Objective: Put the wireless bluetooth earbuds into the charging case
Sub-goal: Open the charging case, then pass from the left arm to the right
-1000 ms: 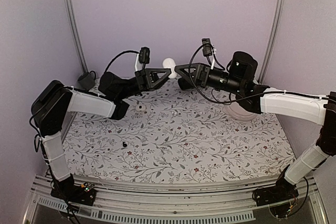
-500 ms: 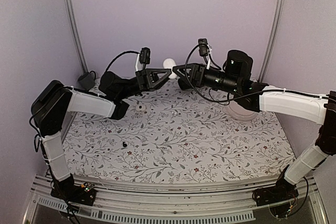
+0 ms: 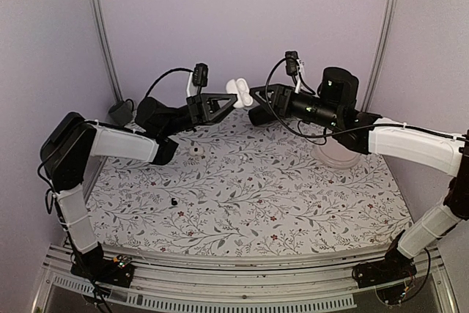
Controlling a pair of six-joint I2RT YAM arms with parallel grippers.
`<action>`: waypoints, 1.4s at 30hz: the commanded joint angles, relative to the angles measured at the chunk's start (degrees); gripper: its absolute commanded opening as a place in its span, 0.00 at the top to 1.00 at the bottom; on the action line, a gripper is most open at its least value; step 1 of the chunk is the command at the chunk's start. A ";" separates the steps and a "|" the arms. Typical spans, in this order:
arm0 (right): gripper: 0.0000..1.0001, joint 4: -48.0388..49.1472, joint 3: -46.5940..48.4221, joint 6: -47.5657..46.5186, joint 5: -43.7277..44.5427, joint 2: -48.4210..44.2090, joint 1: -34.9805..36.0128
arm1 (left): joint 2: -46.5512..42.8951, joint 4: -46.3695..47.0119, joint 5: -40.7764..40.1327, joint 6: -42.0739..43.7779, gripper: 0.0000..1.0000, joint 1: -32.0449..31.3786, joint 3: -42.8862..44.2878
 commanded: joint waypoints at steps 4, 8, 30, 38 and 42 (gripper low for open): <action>0.45 -2.23 -0.46 -0.12 -1.83 -1.73 -0.54 | -2.87 2.19 0.81 1.88 1.00 -0.08 1.14; 0.44 -1.88 0.35 0.22 -4.29 -2.58 -0.04 | -2.66 1.23 0.01 2.39 1.00 0.08 0.99; 0.74 0.55 2.96 2.76 -7.23 1.44 2.40 | -2.35 0.34 0.93 2.77 1.00 -0.12 1.28; 0.83 1.64 3.05 3.74 -8.37 2.25 2.40 | -2.46 -0.57 0.97 3.41 1.00 -0.20 1.18; 0.96 1.31 3.03 3.58 -8.37 1.87 2.35 | -2.53 -0.90 0.80 4.21 0.95 -0.13 0.97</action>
